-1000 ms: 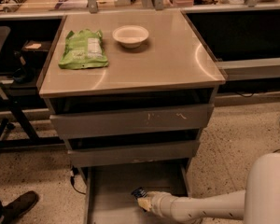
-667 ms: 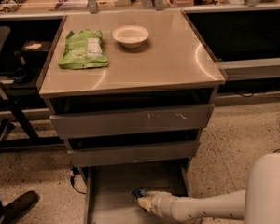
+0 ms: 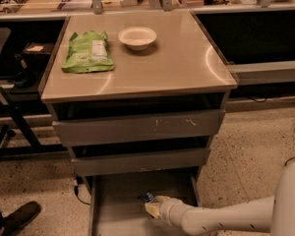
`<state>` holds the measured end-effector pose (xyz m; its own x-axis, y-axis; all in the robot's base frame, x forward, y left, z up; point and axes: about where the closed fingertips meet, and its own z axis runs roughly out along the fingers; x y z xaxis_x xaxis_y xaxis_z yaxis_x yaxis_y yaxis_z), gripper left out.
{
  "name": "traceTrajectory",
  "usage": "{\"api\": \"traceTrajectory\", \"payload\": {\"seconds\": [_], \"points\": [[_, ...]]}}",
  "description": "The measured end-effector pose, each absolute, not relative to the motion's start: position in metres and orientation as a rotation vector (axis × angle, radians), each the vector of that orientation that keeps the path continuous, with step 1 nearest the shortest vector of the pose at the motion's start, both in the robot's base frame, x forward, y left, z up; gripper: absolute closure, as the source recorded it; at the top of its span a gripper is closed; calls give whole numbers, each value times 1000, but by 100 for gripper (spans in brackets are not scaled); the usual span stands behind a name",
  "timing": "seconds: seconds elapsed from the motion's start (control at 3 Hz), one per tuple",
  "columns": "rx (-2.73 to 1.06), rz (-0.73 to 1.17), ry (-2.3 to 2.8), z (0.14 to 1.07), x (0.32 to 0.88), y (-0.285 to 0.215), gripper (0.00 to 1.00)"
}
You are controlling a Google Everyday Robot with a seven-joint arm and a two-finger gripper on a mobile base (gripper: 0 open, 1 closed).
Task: Pick rxbar blueberry from bottom drawer and place on counter
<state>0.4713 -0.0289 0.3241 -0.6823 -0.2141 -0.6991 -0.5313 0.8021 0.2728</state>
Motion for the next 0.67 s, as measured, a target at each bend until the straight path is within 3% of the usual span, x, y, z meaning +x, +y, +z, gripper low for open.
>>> {"api": "traceTrajectory", "payload": {"seconds": [0.67], "points": [[-561,566,2270,368,475,-29,100]]}}
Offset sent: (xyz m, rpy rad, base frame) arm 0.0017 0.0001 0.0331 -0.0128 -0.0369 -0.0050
